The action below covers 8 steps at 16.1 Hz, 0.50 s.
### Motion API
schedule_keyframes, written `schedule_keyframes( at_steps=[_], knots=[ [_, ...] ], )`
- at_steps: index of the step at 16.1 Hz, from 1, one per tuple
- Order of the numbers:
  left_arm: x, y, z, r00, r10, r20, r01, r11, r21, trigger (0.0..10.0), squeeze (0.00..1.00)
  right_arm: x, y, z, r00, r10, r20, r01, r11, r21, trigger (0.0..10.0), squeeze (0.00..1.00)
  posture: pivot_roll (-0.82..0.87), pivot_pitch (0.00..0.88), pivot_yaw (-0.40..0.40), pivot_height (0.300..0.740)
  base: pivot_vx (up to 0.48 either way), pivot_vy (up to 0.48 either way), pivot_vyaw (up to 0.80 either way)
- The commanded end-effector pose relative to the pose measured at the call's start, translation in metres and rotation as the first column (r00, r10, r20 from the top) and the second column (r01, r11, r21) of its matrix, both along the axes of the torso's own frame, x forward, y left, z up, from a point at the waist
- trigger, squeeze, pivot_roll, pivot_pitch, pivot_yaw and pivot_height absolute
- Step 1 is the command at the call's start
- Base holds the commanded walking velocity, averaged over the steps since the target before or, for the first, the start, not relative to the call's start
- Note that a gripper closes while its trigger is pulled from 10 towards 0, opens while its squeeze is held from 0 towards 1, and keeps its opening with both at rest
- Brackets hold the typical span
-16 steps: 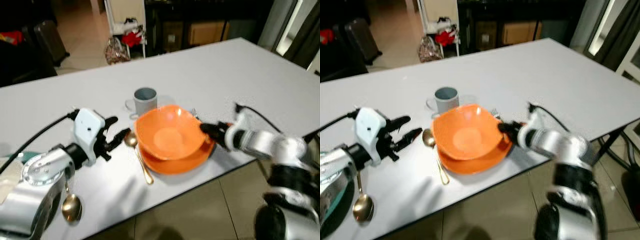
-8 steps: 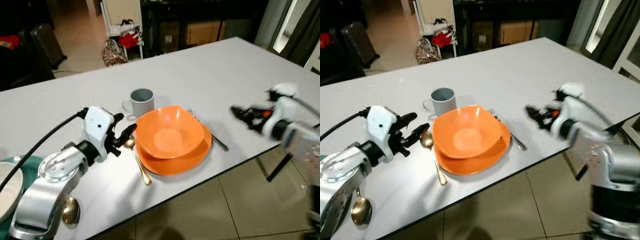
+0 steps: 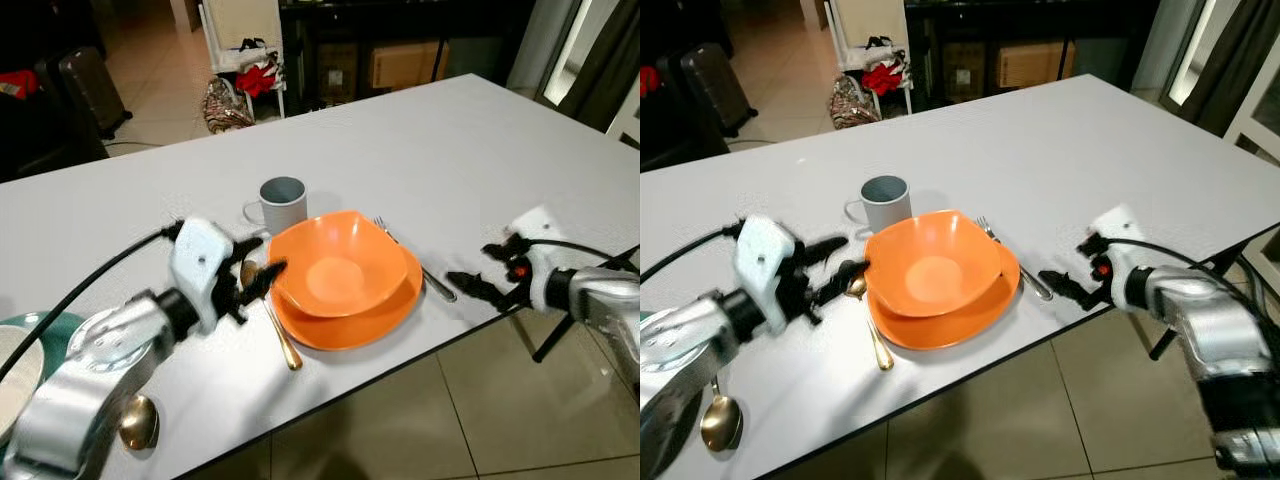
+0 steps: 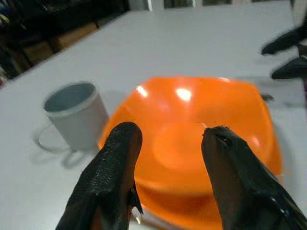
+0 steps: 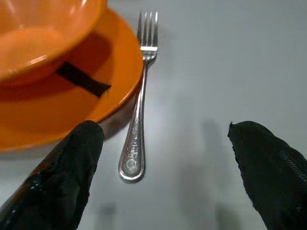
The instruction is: Setting the table
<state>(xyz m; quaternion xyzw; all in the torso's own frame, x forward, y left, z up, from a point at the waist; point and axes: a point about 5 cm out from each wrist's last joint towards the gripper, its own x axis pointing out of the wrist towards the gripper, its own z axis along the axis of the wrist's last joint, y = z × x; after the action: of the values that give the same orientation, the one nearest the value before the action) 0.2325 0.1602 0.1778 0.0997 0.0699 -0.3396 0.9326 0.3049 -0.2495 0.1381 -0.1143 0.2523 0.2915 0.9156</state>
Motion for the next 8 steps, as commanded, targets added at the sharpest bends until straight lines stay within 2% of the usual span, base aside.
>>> schedule_keyframes(
  at_steps=[1,2,3,8],
  knots=[
    [-0.003,0.002,0.003,1.000,-0.023,-0.010,0.023,1.000,0.003,10.0,0.00,0.004,0.003,0.003,0.999,0.038,0.017,-0.038,0.999,-0.005,10.0,0.97,-0.05,0.000,0.060,0.740,0.000,0.000,0.00],
    [-0.005,0.004,0.002,0.999,-0.037,-0.026,0.037,0.999,0.016,10.0,0.00,0.006,0.002,-0.001,0.999,0.049,0.006,-0.049,0.998,-0.029,10.0,0.05,-0.05,0.004,0.060,0.740,0.000,0.000,0.00],
    [-0.009,0.011,0.001,0.997,-0.052,-0.060,0.055,0.997,0.054,10.0,0.00,0.014,0.002,-0.009,0.997,0.076,-0.008,-0.076,0.994,-0.077,10.0,0.00,-0.04,0.013,0.068,0.740,0.000,0.000,0.00],
    [-0.008,0.010,0.002,0.996,-0.065,-0.067,0.070,0.995,0.069,10.0,0.00,0.027,0.008,-0.024,0.996,0.087,0.000,-0.087,0.989,-0.119,10.0,0.00,-0.04,0.010,0.074,0.740,0.000,0.000,0.00]
  ],
)
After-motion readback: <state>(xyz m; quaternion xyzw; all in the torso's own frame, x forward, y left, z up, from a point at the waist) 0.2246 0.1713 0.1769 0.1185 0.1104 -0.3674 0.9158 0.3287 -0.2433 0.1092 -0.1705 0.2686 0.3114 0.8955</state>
